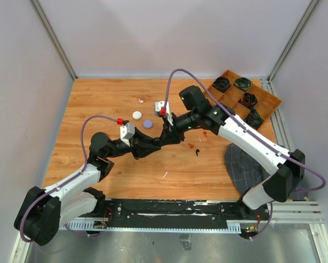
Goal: Insert the wireless bluetooth earbuds into the charging case
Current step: Pick up the charging case at the center of the board.
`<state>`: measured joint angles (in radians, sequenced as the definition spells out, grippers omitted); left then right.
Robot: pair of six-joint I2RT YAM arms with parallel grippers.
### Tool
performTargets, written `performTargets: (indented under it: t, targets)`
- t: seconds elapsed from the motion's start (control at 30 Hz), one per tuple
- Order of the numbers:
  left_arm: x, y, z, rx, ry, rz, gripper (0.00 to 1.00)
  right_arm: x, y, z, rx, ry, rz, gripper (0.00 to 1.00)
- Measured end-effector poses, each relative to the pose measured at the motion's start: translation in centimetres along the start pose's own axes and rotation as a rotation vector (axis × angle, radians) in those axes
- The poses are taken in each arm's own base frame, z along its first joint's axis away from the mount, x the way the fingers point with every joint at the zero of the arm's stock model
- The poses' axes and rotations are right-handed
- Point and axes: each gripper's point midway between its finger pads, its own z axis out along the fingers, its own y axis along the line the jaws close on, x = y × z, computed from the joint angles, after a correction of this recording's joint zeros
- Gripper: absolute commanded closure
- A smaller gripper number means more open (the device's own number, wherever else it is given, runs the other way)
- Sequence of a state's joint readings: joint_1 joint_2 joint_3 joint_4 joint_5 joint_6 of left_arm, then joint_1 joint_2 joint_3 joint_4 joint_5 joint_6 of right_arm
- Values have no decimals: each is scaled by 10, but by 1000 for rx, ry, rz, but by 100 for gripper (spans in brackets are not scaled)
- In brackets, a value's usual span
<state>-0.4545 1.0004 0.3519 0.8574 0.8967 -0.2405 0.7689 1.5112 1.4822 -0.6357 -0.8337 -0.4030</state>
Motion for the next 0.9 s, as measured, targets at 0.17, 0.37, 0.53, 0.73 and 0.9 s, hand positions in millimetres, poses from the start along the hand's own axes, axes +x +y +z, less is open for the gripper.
performTargets:
  t: [0.17, 0.37, 0.53, 0.73, 0.9]
  targets:
    - [2, -1, 0, 4, 7, -7, 98, 2, 0, 1, 4, 12, -13, 98]
    - [5, -1, -2, -1, 10, -12, 100, 4, -1, 2, 24, 31, -21, 75]
    - [7, 1, -6, -38, -19, 3, 100, 4, -2, 5, 42, 41, -36, 58]
    - [21, 3, -17, -103, -57, 2, 100, -4, -7, 2, 102, 11, -84, 47]
    - [14, 3, -19, -113, -105, 41, 100, -9, -6, -2, 143, -28, -123, 39]
